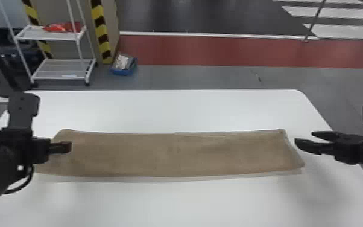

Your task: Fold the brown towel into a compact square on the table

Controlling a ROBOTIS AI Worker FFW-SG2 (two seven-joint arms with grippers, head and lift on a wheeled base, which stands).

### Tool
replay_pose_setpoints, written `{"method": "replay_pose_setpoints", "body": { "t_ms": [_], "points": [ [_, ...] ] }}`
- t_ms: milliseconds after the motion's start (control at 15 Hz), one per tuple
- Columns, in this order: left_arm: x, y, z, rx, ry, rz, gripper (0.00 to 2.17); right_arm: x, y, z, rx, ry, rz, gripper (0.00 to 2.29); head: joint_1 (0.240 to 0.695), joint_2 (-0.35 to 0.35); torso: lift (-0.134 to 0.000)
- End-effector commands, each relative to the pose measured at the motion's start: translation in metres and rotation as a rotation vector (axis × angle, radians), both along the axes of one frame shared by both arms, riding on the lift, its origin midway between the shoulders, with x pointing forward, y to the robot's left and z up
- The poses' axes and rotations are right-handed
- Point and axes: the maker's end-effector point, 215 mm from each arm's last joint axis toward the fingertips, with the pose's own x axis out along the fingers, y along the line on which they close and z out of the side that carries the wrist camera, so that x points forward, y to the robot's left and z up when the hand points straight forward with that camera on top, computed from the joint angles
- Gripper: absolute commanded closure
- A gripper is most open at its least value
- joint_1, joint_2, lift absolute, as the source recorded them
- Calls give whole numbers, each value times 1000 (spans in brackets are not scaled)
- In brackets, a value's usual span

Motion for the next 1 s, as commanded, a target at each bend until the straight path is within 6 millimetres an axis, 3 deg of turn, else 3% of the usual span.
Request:
{"method": "replay_pose_setpoints", "body": {
  "t_ms": [0,333,533,667,800,867,933],
  "points": [
    [-2,-1,-5,-6,13,-3,211,0,1,0,0,0,1,232,695,-57,-128],
    [-5,4,-16,-8,36,0,218,-3,-2,1,-2,2,-6,232,695,-55,-128],
    [-5,4,-24,-24,56,-9,421,-5,0,0,-13,1,-1,232,695,-57,-128],
    [-4,4,-25,-29,61,-14,431,-5,-1,0,-24,2,-2,232,695,-56,-128],
    [-3,4,-23,-31,59,-19,731,-5,-1,4,-23,3,-5,232,695,-56,-128],
    [-3,3,-23,-34,62,-20,731,-5,-1,4,-24,5,-6,232,695,-55,-128],
    [-3,2,-24,-36,64,-23,981,-6,-1,4,-23,6,-6,232,695,-55,-128]
  ]
}}
